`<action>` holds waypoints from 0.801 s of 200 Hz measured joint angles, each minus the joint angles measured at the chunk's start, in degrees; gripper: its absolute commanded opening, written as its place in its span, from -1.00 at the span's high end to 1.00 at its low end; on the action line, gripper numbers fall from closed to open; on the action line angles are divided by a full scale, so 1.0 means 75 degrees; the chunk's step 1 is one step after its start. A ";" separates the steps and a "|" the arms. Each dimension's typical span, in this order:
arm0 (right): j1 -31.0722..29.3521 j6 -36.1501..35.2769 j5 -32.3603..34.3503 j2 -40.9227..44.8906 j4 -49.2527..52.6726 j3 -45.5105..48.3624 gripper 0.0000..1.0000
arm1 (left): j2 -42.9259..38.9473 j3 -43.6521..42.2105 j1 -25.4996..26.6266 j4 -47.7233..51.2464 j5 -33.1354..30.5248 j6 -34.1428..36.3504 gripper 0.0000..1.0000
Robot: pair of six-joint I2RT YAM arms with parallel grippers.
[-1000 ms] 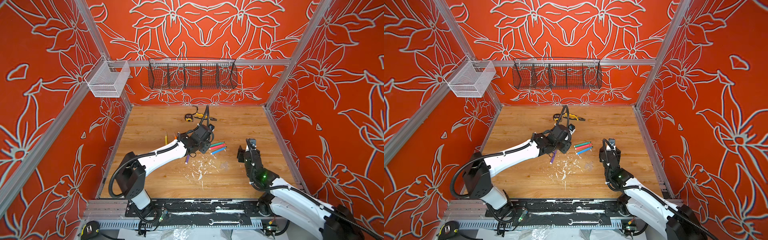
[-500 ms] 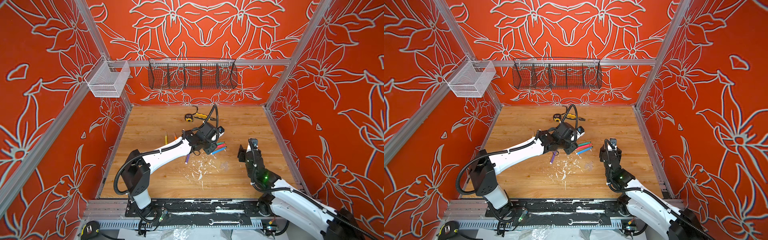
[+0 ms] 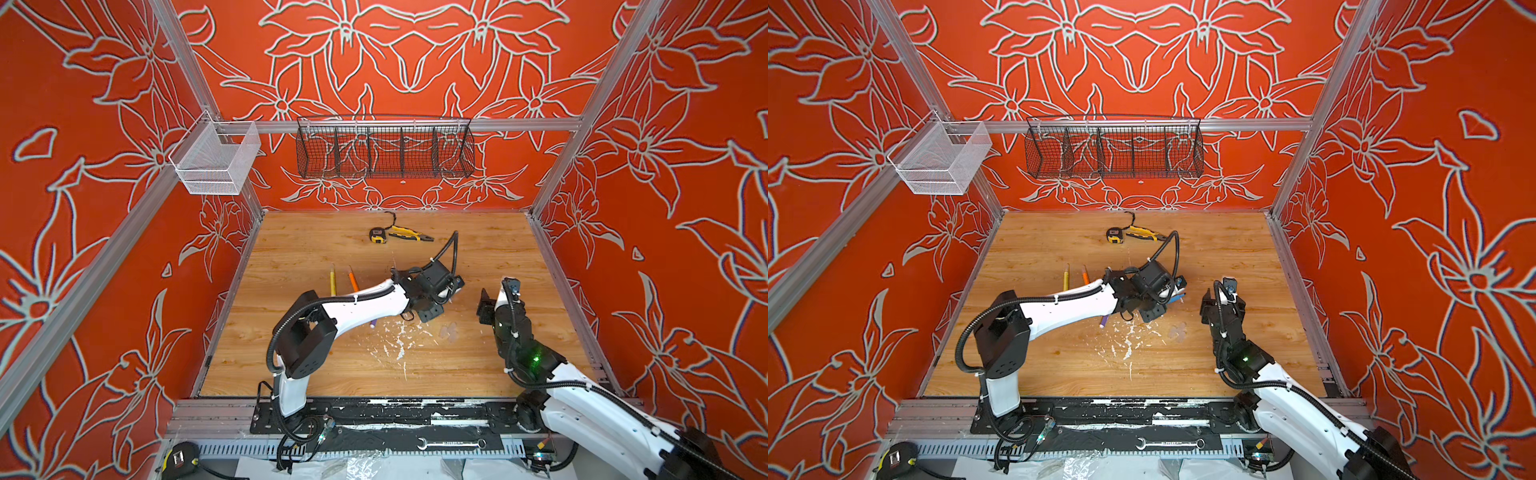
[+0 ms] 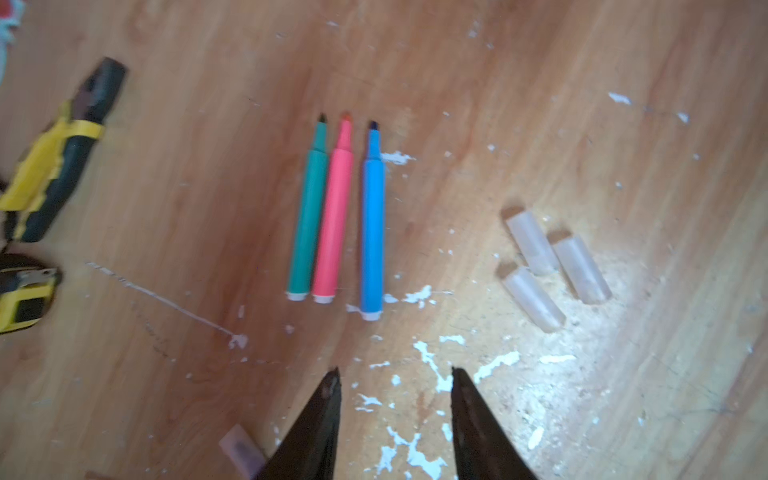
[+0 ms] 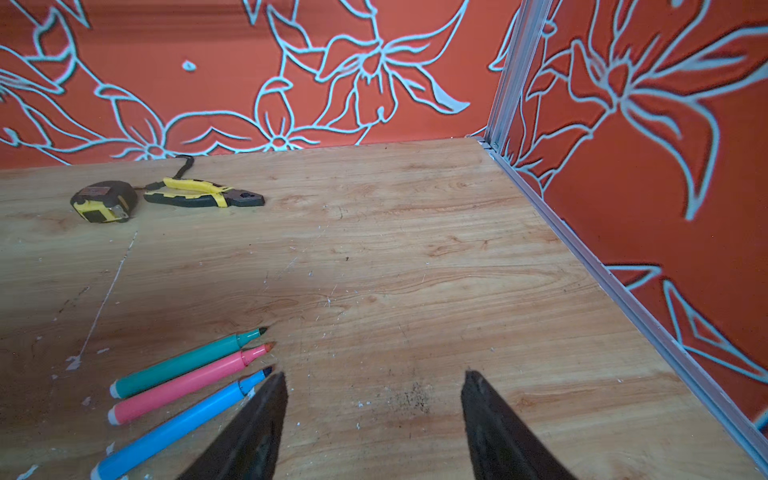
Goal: Insert the pens into the pen caps
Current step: 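Move the left gripper over the green, pink and blue markers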
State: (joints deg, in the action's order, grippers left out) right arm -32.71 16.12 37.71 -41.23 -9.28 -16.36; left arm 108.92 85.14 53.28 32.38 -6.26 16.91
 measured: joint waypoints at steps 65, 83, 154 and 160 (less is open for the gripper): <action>0.0000 0.0003 -0.0035 0.0181 0.0000 0.0079 -0.38 | 0.0358 0.0912 0.0108 0.0784 0.0221 0.0050 0.54; 0.0000 0.0006 -0.0035 0.0076 0.0000 0.0079 -0.37 | 0.0801 0.1387 0.0102 0.0965 0.0221 -0.0012 0.57; 0.0000 0.0006 -0.0035 -0.0093 0.0003 0.0079 -0.37 | 0.1504 0.1816 -0.0006 0.1233 -0.0192 -0.0248 0.47; 0.0000 0.0006 -0.0035 -0.0093 0.0003 0.0079 -0.37 | 0.1530 0.1883 -0.0052 0.1230 -0.0178 -0.0265 0.47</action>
State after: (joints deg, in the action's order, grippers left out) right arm -32.71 16.16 37.45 -41.93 -9.26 -15.77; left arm 120.40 99.26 52.88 41.60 -7.60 14.92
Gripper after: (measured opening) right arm 0.687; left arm 0.265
